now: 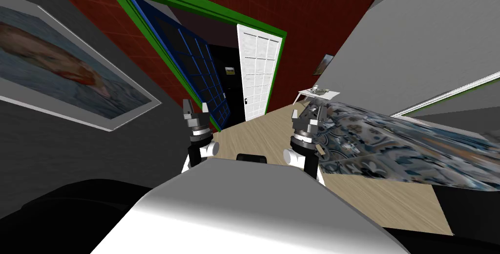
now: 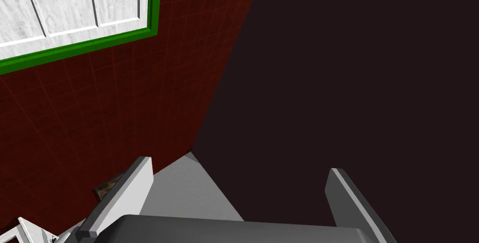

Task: Push the door open

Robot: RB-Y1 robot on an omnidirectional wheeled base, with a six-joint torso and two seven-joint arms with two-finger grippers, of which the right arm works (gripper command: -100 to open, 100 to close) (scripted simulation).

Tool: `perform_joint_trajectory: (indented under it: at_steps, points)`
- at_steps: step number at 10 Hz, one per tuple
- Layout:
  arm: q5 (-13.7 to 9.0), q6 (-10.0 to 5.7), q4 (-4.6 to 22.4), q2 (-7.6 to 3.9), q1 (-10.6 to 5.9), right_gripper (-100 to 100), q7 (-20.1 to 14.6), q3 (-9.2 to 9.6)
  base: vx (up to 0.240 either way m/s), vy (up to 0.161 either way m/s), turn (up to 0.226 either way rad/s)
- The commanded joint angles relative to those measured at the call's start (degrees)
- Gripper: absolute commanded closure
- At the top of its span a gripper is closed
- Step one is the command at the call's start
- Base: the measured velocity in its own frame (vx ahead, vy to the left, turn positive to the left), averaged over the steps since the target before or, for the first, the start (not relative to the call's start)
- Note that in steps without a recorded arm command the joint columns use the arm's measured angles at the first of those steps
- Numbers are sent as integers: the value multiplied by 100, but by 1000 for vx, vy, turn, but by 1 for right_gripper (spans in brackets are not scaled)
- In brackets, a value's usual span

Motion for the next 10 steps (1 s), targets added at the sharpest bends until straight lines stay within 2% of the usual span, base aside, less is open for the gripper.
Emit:
perform_joint_trajectory:
  at_steps: [1,6,10]
  points:
    - [84,-82,124,-58,9,-100,108,-56,104,122,36]
    - [459,-449,678,-250,47,-100,590,-307,217,19,73]
    - [732,-717,1082,-353,76,-100,942,-490,141,47,61]
